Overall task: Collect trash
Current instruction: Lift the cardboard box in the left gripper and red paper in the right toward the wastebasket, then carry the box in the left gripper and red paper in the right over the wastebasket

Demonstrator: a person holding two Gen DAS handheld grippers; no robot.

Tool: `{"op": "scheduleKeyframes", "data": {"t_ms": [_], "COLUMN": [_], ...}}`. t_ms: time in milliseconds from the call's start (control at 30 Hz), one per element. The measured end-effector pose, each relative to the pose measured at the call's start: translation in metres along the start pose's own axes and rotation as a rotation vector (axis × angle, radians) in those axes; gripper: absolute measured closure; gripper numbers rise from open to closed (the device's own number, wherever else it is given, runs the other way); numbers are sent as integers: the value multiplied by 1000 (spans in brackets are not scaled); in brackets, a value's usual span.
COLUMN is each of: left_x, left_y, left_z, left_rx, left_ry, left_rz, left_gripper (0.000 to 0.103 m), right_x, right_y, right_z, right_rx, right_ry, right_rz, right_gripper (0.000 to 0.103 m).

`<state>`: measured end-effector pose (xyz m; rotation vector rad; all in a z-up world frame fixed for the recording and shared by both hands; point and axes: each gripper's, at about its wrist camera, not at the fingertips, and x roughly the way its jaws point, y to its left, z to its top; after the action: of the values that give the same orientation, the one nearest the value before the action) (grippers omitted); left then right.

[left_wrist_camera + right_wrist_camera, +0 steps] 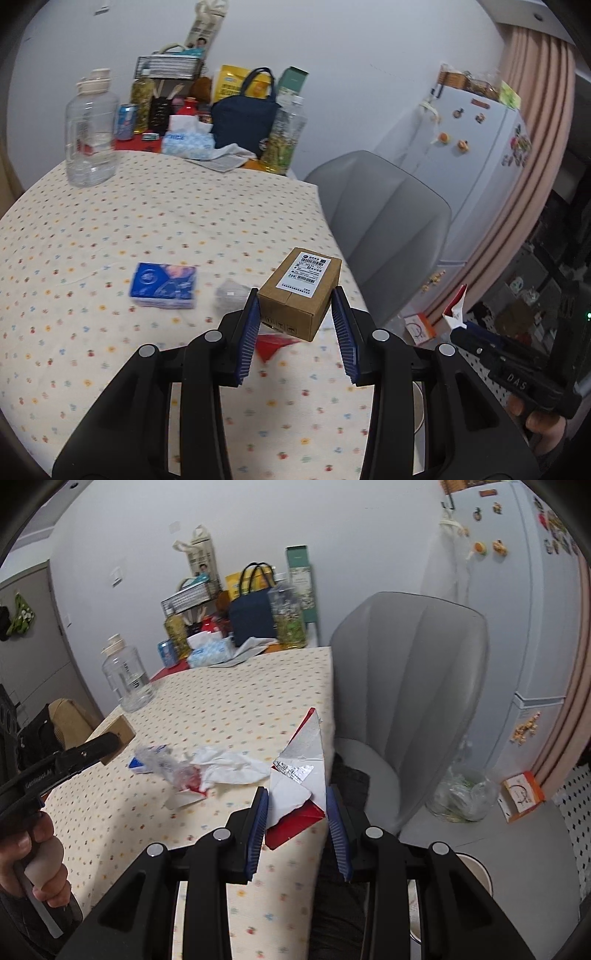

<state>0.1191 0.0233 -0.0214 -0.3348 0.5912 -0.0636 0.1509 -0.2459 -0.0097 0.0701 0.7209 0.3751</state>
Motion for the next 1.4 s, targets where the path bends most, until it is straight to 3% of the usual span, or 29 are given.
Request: {"op": "scheduleKeyframes", "data": {"t_ms": [300, 967, 1033, 1067, 1100, 1133, 1400], "left_x": [31, 114, 123, 125, 130, 134, 152], "left_y": [-65, -208, -221, -224, -231, -237, -270], "left_z": [-10, -36, -41, -43, -46, -48, -64], "left_rx": [107, 295, 308, 312, 318, 322, 374], "left_ry": [69, 233, 252, 259, 270, 280, 341], "left_rz": [-82, -234, -245, -249, -252, -255, -286], "left_gripper": [64, 64, 64, 64, 64, 64, 64], "right_x": [-29, -50, -46, -43, -39, -34, -41], "right_y": [-67, -241, -255, -260, -264, -270, -295], "right_z": [-2, -64, -71, -74, -77, -82, -108], "right_rx": [94, 372, 393, 400, 410, 425, 487], "right_ry": [11, 26, 16, 17, 21, 27, 56], "right_rz": [-105, -272, -271, -271, -273, -279, -311], "right_gripper": [70, 69, 64, 56, 39, 34, 25]}}
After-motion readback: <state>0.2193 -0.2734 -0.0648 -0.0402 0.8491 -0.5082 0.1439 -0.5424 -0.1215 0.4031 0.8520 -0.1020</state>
